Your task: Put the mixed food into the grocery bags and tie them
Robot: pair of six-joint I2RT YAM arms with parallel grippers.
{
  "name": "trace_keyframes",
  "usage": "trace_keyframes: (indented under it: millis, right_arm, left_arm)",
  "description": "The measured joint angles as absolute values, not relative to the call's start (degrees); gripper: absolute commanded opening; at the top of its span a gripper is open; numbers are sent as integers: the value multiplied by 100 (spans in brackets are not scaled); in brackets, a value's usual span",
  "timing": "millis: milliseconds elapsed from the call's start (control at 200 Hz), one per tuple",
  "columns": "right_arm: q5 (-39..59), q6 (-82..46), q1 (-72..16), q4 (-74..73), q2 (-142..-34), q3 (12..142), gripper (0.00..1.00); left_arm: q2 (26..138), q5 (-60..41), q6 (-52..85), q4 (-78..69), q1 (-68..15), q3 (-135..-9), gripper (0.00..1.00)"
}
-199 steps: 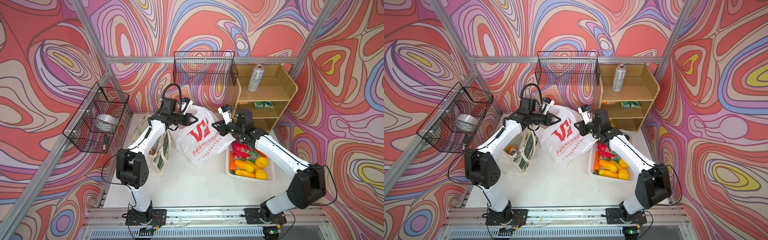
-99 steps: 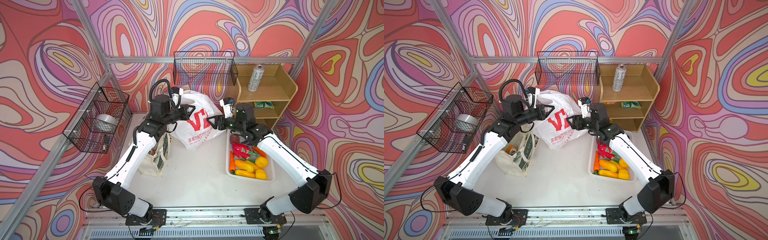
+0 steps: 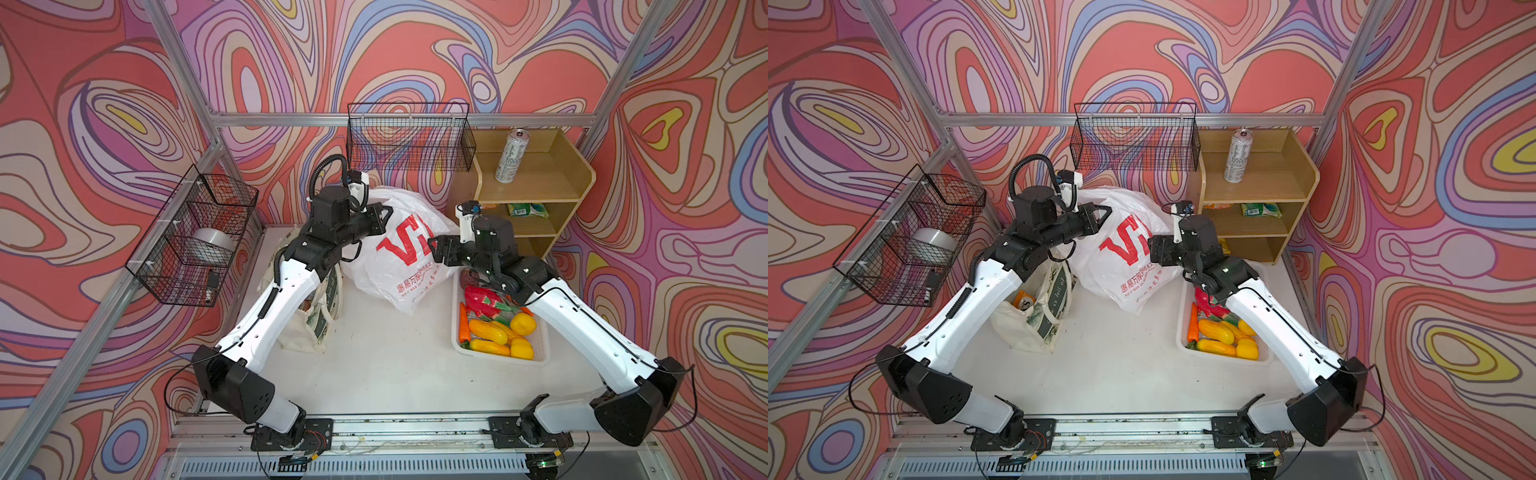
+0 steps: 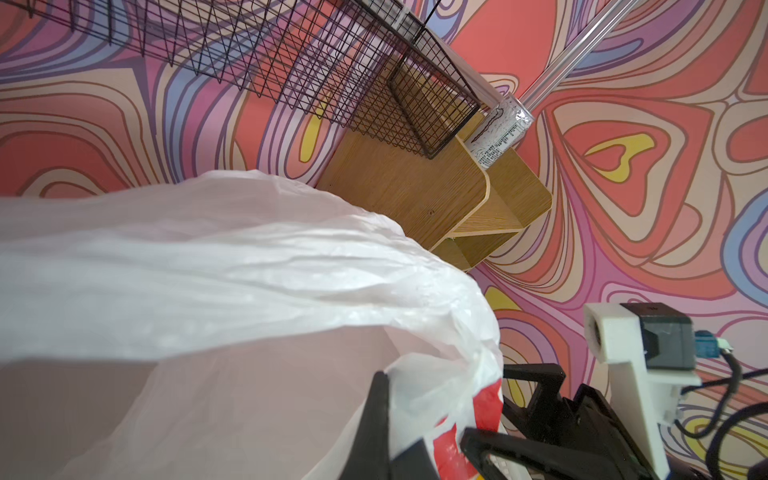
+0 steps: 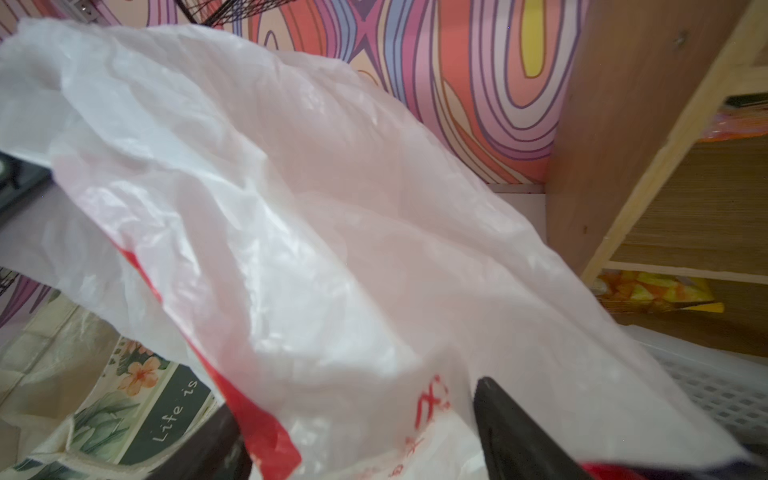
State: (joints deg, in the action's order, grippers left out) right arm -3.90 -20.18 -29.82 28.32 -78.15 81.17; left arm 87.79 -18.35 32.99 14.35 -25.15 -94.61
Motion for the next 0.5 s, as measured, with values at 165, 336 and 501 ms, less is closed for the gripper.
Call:
trace_keyframes:
  millis: [165, 336, 501]
  right_arm:
    - [-513, -1997, -2790, 2923, -7529, 7970, 83]
    - [-467, -2003, -2703, 3009, -7321, 7902, 83]
    - [-154, -2108, -2694, 2917, -7373, 7839, 82]
  left_arm:
    - [8976, -1789, 3260, 1494, -2515, -9780, 0]
    - [9098, -1774, 3205, 1645, -2512, -10025, 0]
    - [9107, -1778, 3175, 1732, -2512, -10062, 0]
